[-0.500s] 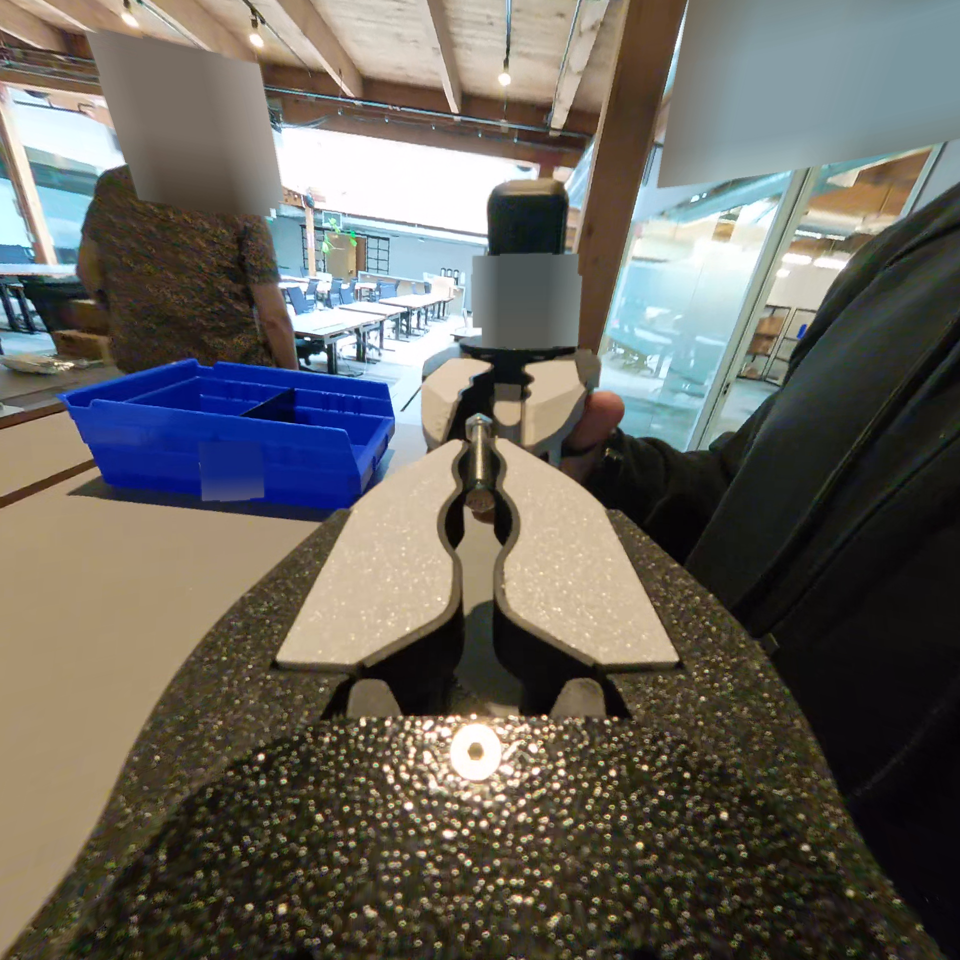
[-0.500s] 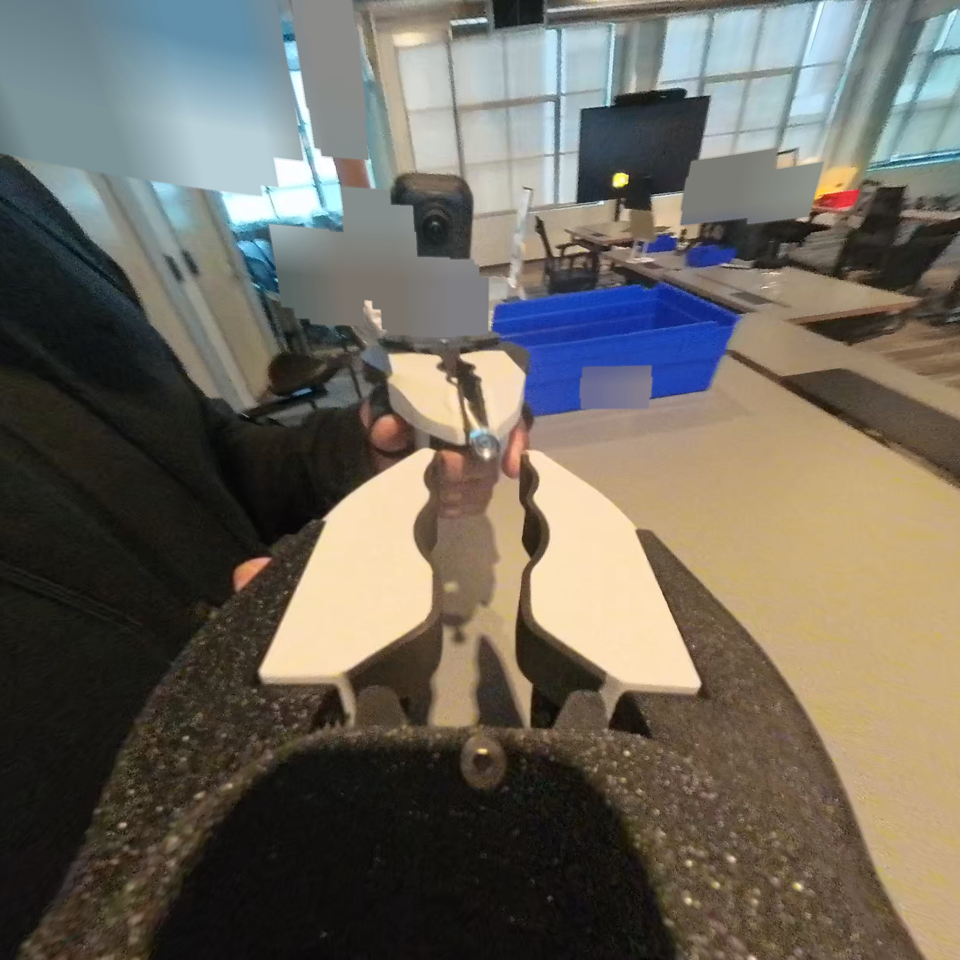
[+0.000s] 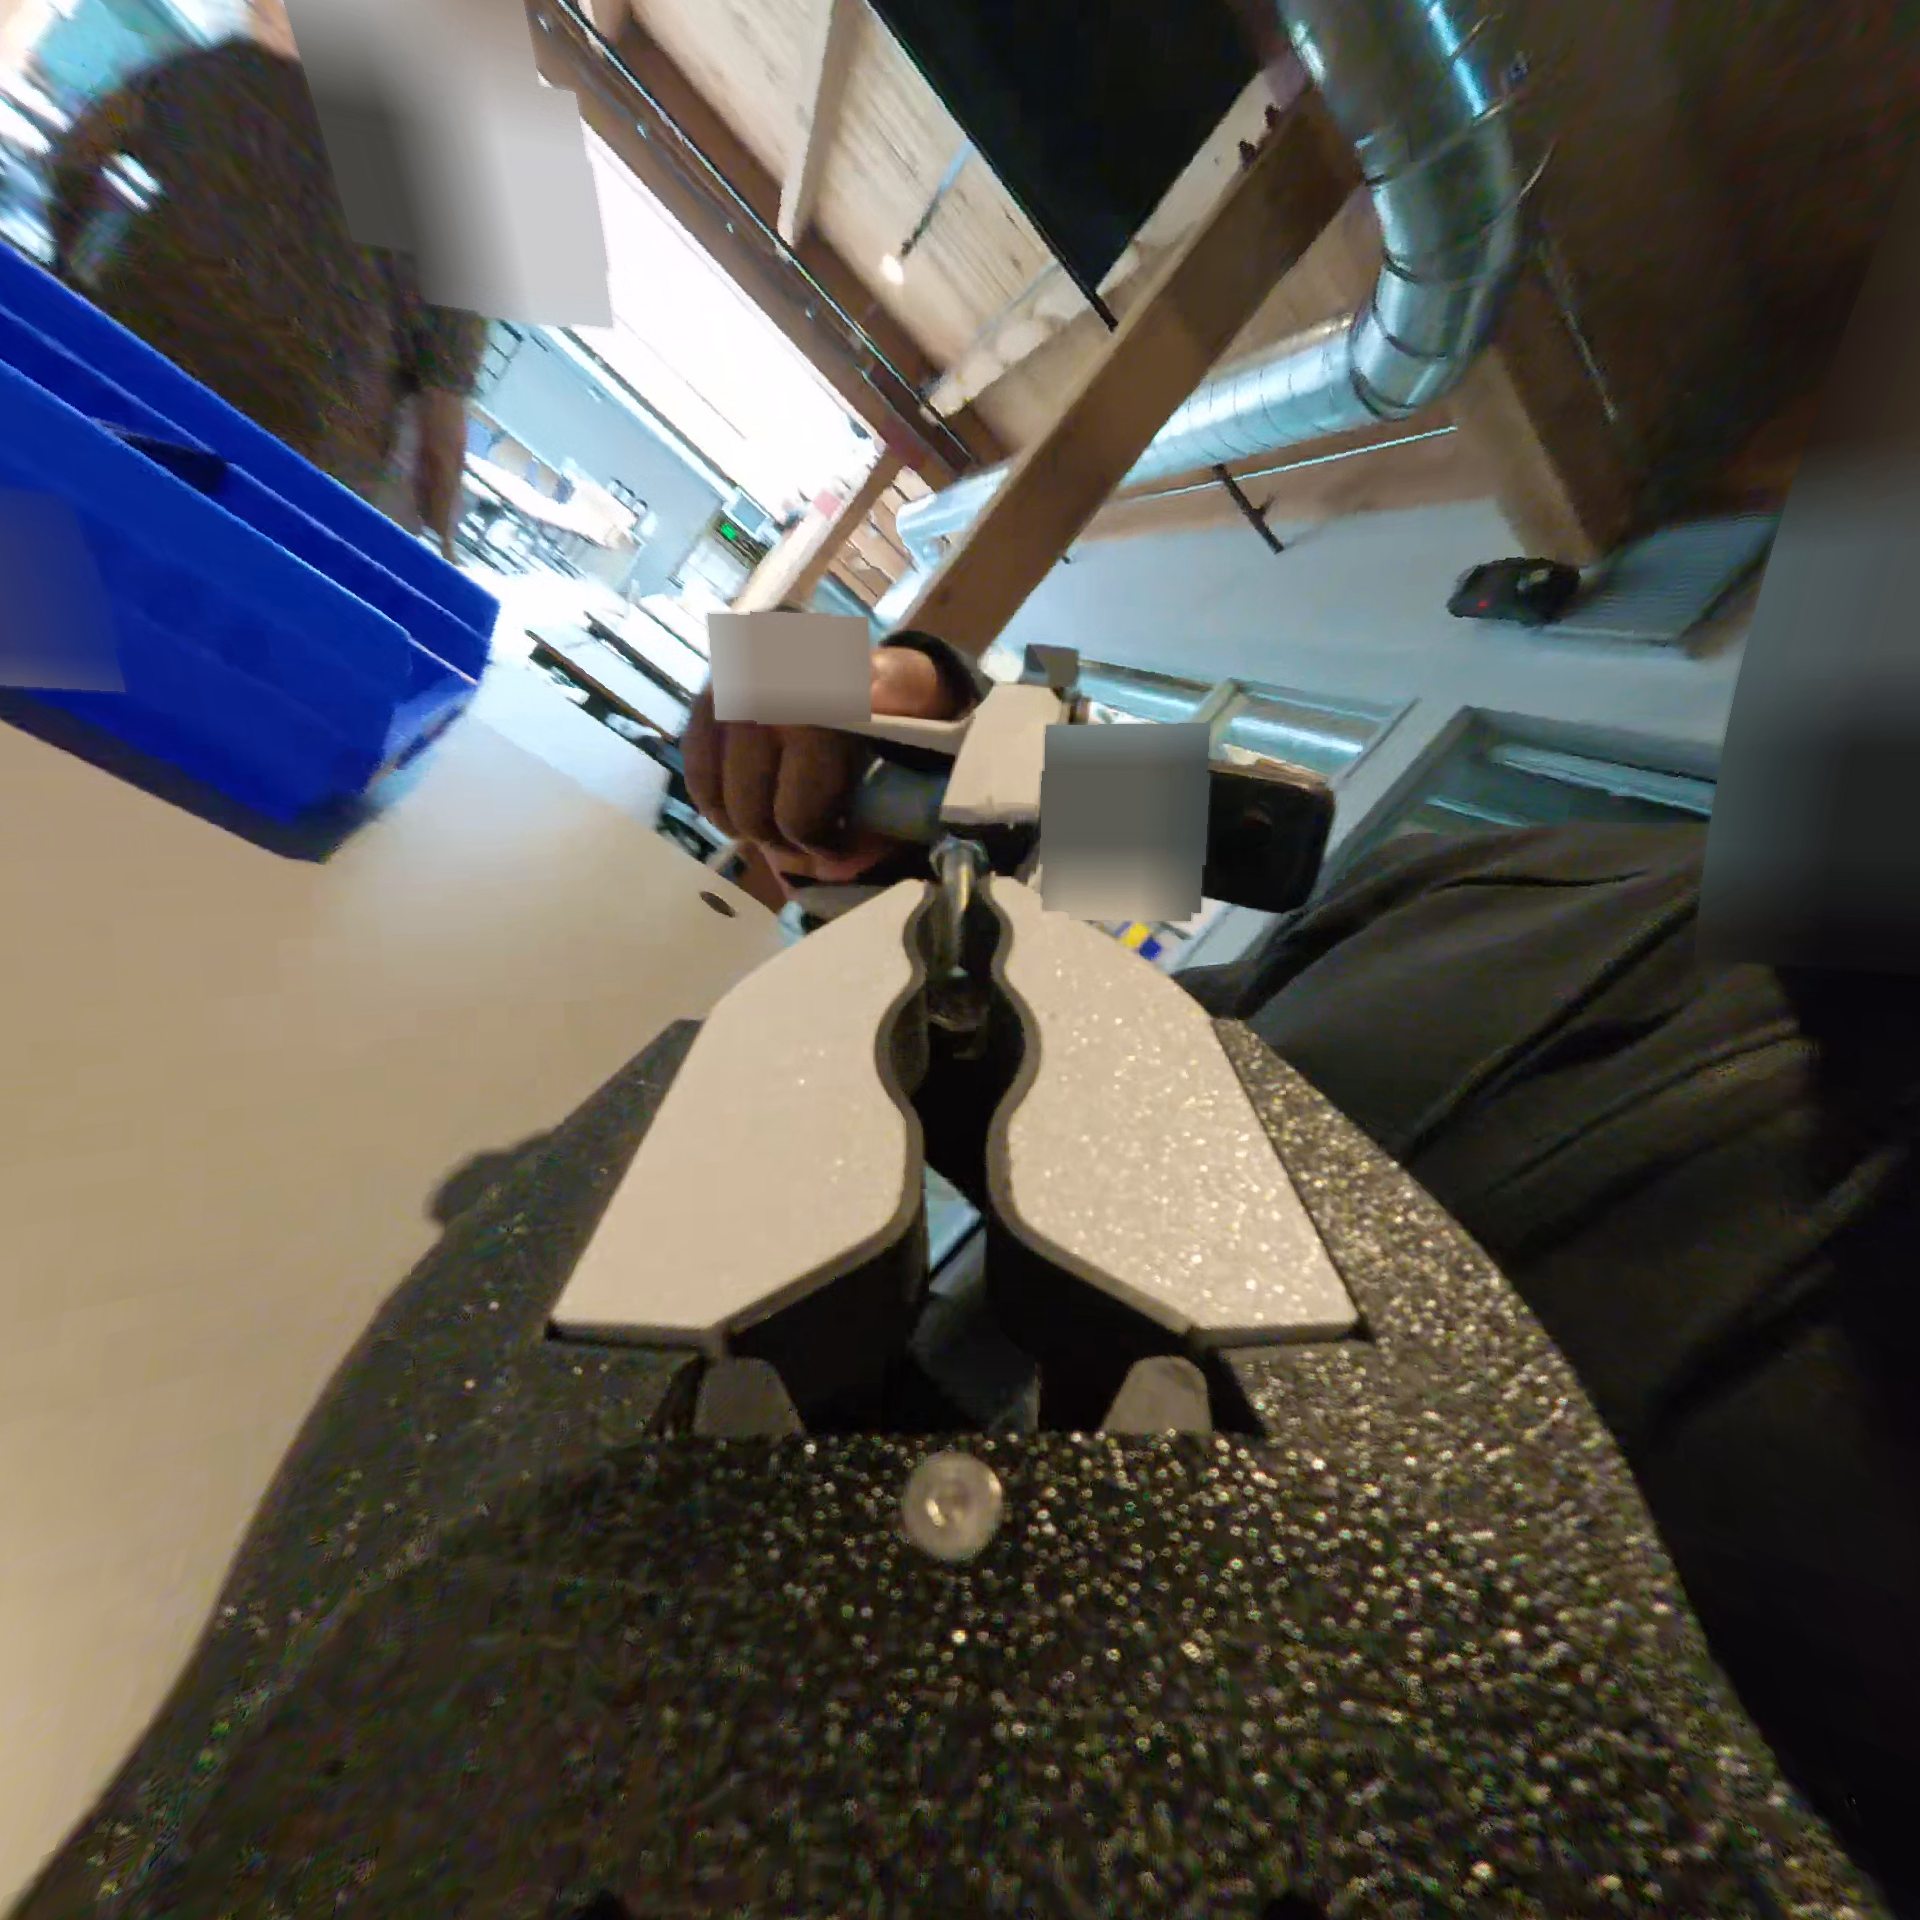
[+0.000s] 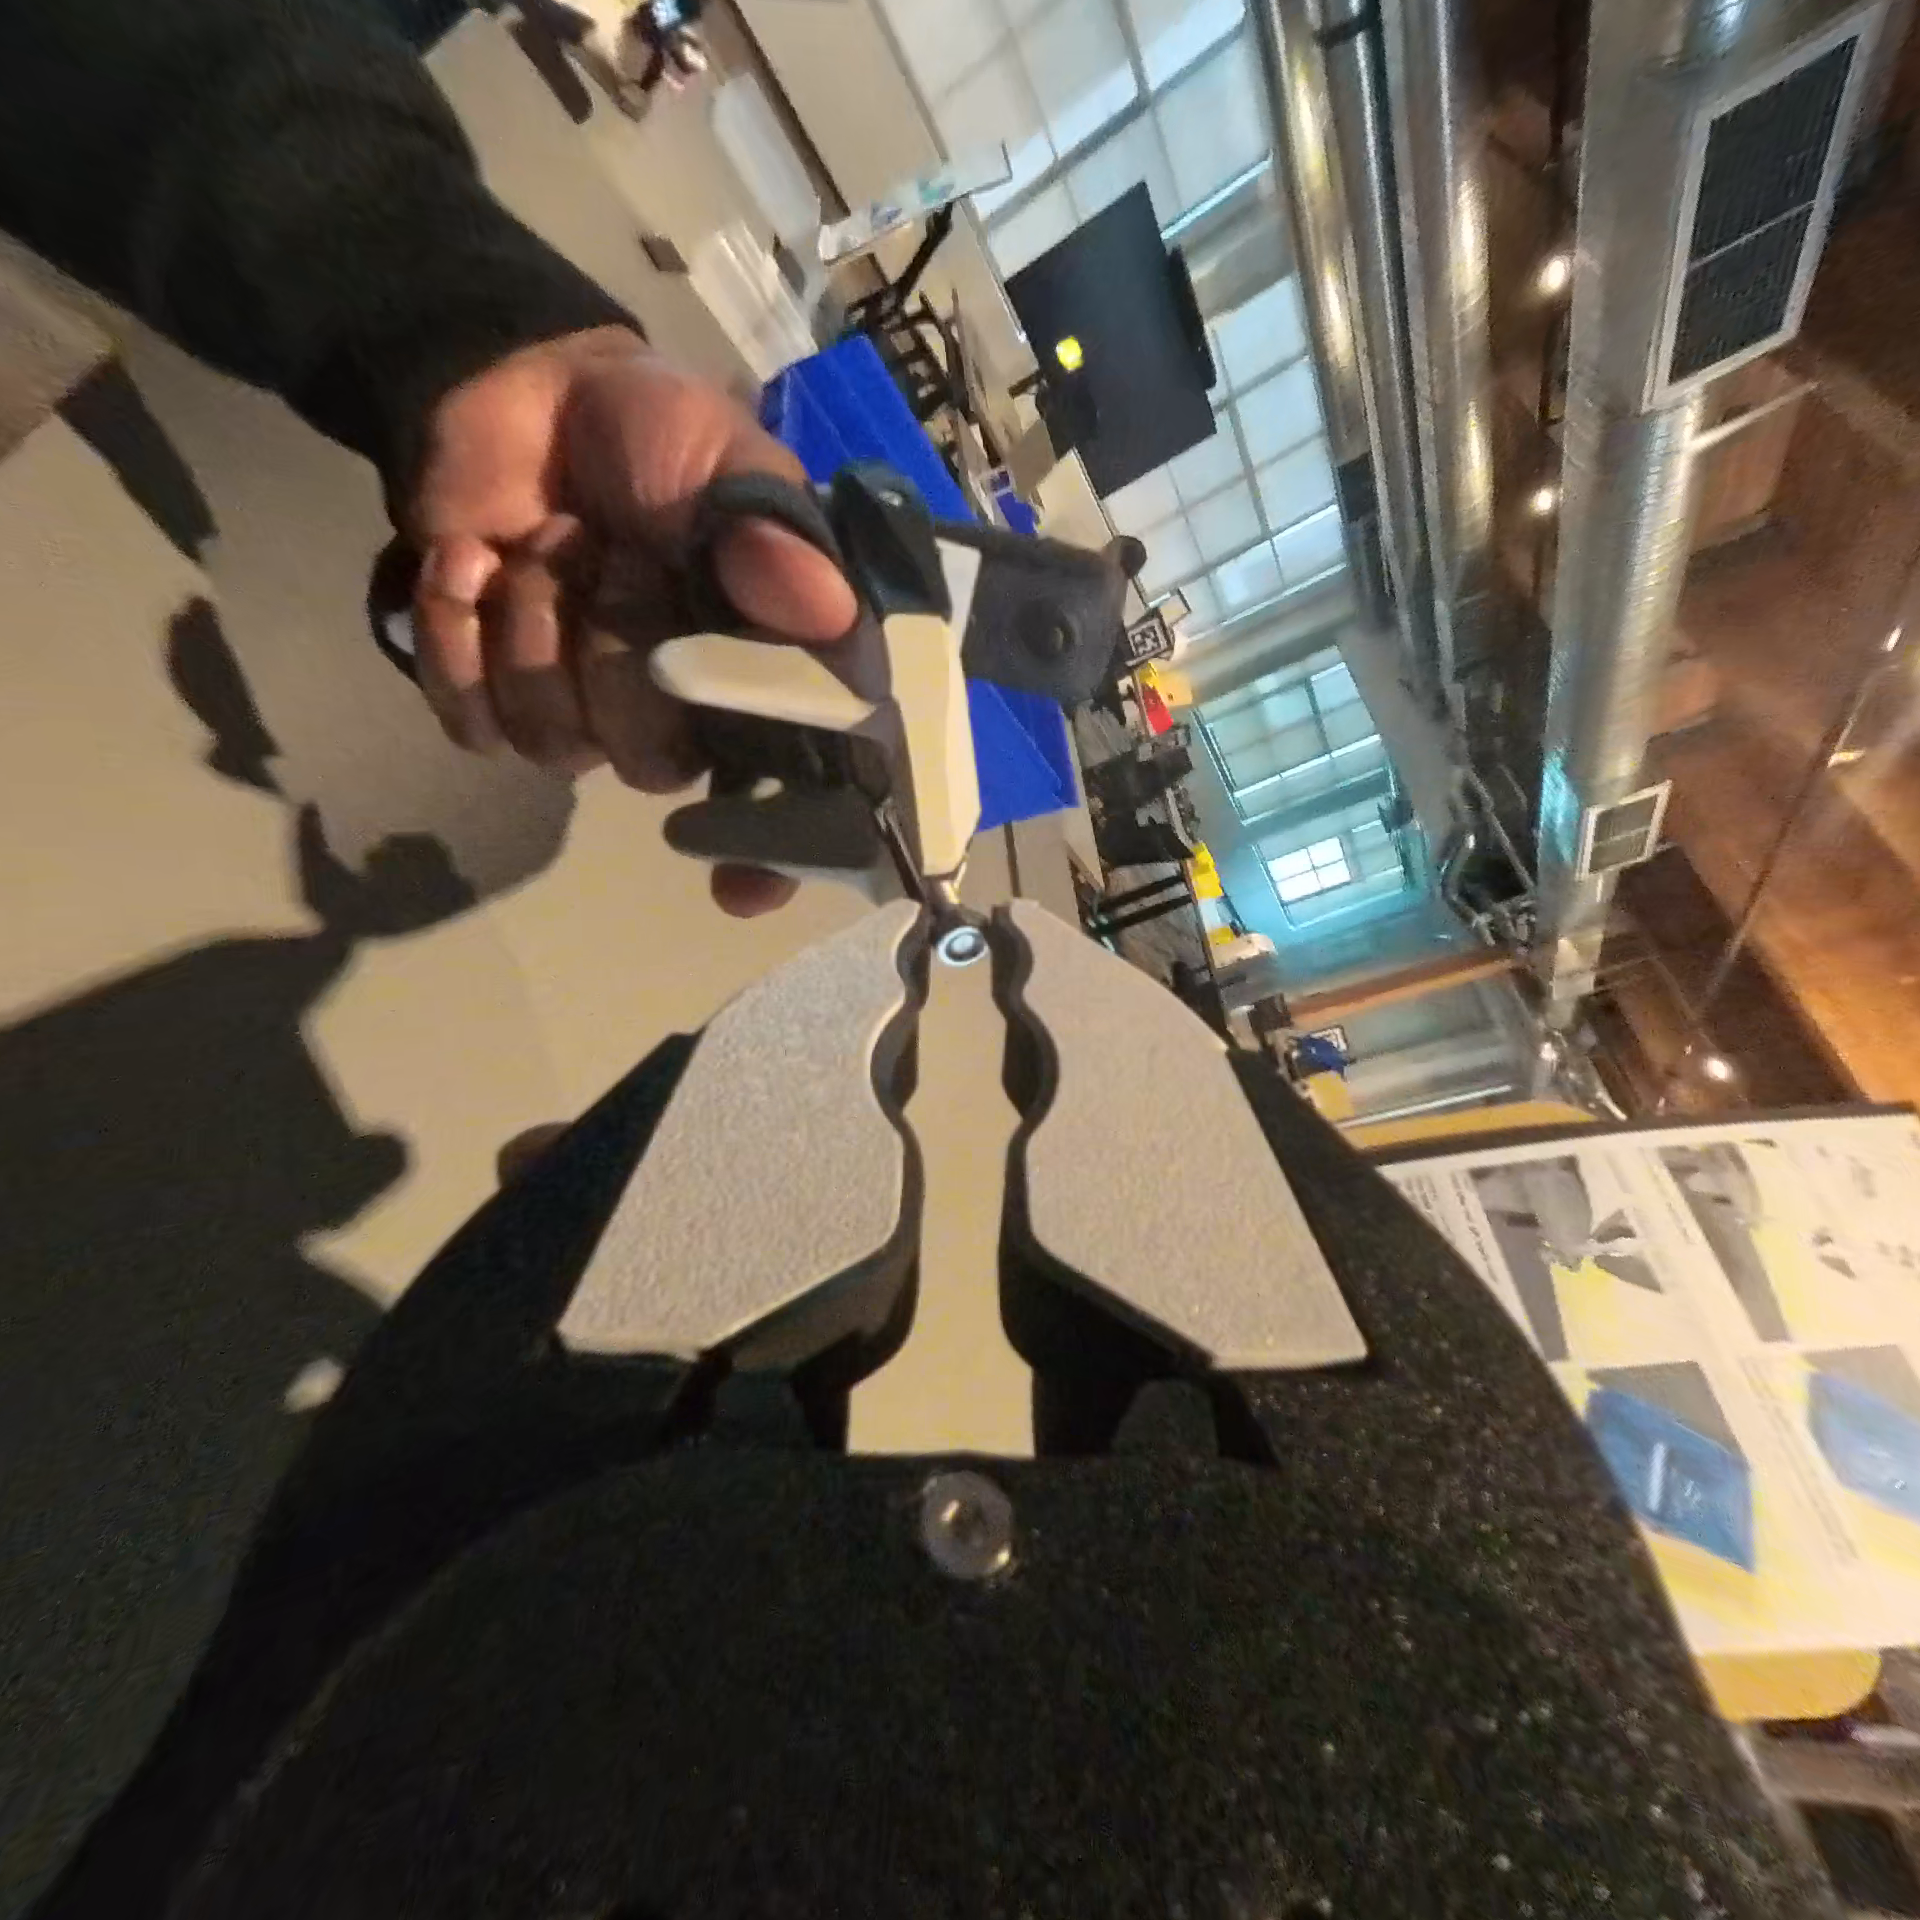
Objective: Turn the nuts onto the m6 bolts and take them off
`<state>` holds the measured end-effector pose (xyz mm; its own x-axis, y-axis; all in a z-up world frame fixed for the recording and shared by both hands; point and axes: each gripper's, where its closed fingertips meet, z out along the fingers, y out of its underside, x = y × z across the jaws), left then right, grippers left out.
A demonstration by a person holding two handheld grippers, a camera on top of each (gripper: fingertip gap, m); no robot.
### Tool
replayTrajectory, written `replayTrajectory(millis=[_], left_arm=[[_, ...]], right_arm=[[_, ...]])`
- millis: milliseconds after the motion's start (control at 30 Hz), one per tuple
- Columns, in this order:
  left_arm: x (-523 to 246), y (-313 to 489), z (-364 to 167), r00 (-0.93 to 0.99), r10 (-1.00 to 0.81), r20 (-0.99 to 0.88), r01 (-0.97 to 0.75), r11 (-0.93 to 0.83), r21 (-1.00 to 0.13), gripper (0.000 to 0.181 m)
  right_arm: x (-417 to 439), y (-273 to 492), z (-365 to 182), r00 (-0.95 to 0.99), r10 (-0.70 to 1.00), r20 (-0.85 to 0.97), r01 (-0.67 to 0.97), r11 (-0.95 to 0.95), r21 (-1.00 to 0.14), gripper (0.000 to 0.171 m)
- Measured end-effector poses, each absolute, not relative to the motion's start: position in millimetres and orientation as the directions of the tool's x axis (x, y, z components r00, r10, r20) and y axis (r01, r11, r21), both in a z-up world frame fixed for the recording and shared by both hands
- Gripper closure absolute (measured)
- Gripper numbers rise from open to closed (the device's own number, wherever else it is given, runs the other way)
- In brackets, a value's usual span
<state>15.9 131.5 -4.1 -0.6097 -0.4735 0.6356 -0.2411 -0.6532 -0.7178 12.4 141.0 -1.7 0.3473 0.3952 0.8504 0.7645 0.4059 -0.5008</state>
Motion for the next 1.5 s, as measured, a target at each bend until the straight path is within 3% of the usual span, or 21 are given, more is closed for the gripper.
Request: replayTrajectory(millis=[100,233,333,533,700,800,867,967,1067,1167,1333,1500], left_arm=[[9.8,140.0,1.4,-0.566,-0.672,0.478,-0.076,-0.535,-0.842,0.176],[-7.8,141.6,13.4,-0.476,-0.866,0.151,0.121,-0.235,-0.964,0.176],[-16.3,142.2,17.1,-0.415,-0.91,0.021,0.186,-0.108,-0.977,0.176],[-24.6,138.8,13.1,-0.416,-0.909,-0.002,0.178,-0.079,-0.981,0.176],[-25.8,132.2,6.1,-0.459,-0.888,0.035,0.102,-0.092,-0.991,0.176],[-27.7,130.4,5.9,-0.548,-0.802,0.238,0.002,-0.286,-0.958,0.176],[-27.6,129.7,2.8,-0.611,-0.661,0.436,-0.116,-0.47,-0.875,0.176],[-25.1,128.7,-2.2,-0.666,-0.355,0.656,-0.284,-0.693,-0.663,0.176],[-19.3,127.2,-6.7,-0.694,-0.191,0.695,-0.331,-0.772,-0.543,0.176],[-9.8,129.3,-10.3,-0.703,-0.156,0.694,-0.317,-0.805,-0.502,0.176],[9.8,138.4,-8.3,-0.717,-0.224,0.66,-0.222,-0.825,-0.52,0.176],[45.8,138.0,-25.6,-0.591,-0.555,0.585,-0.102,-0.668,-0.737,0.176]], right_arm=[[8.1,144.1,-5.4,0.514,0.509,0.691,0.643,0.304,-0.703,0.145],[1.8,148.4,3.4,0.718,0.648,0.254,0.258,0.092,-0.962,0.143],[-5.8,146.0,11.5,0.71,0.704,0.03,0.066,-0.024,-0.998,0.145],[-25.4,139.2,11.7,0.656,0.749,-0.096,0.023,-0.147,-0.989,0.145],[-34.0,140.0,10.8,0.651,0.756,-0.073,0.06,-0.146,-0.987,0.16],[-36.2,138.7,9.9,0.629,0.777,0.023,0.135,-0.08,-0.988,0.16],[-36.0,138.3,6.4,0.61,0.776,0.162,0.247,0.008,-0.969,0.161],[-32.7,138.4,0.0,0.519,0.692,0.501,0.509,0.221,-0.832,0.161],[-27.0,137.7,-4.6,0.371,0.566,0.737,0.695,0.358,-0.624,0.161],[-17.4,139.6,-8.0,0.369,0.545,0.753,0.722,0.342,-0.602,0.158],[7.8,144.8,-14.2,0.527,0.552,0.646,0.651,0.227,-0.724,0.144],[44.1,142.3,-21.7,0.728,0.608,0.318,0.371,0.042,-0.928,0.138]])
